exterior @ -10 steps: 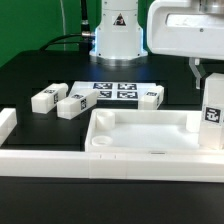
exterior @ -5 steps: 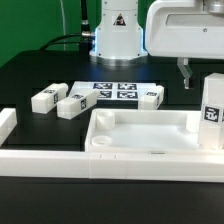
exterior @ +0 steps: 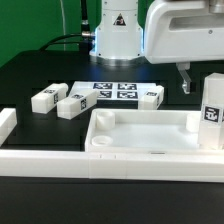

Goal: Assemble desk

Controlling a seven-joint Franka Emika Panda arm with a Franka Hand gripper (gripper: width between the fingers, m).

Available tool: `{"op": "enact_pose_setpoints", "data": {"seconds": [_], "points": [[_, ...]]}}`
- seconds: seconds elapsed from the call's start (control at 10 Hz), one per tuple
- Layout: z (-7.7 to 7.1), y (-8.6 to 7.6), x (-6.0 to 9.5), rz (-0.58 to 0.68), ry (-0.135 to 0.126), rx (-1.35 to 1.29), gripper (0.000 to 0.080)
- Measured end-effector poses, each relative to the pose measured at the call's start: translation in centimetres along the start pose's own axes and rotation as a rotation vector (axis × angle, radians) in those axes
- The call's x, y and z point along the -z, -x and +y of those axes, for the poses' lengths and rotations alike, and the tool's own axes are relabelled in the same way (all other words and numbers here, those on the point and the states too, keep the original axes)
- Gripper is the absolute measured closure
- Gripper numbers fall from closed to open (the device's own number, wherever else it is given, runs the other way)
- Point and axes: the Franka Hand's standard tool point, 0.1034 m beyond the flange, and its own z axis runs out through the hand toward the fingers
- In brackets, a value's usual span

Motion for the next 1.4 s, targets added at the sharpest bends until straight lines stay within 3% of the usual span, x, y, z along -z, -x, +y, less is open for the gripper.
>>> {"op": "enact_pose_setpoints", "data": {"seconds": [0.1, 0.8, 1.1, 1.4], "points": [[-0.1, -0.03, -0.02, 0.002, 0.014, 0.114, 0.0151], [-0.07, -0.14, -0.17, 0.004, 0.025, 0.591, 0.0151], [-0.06, -0.14, -0.18, 0.004, 0.025, 0.588, 0.0511], [-0.06, -0.14, -0.19, 0.004, 0.025, 0.546, 0.0511]]}}
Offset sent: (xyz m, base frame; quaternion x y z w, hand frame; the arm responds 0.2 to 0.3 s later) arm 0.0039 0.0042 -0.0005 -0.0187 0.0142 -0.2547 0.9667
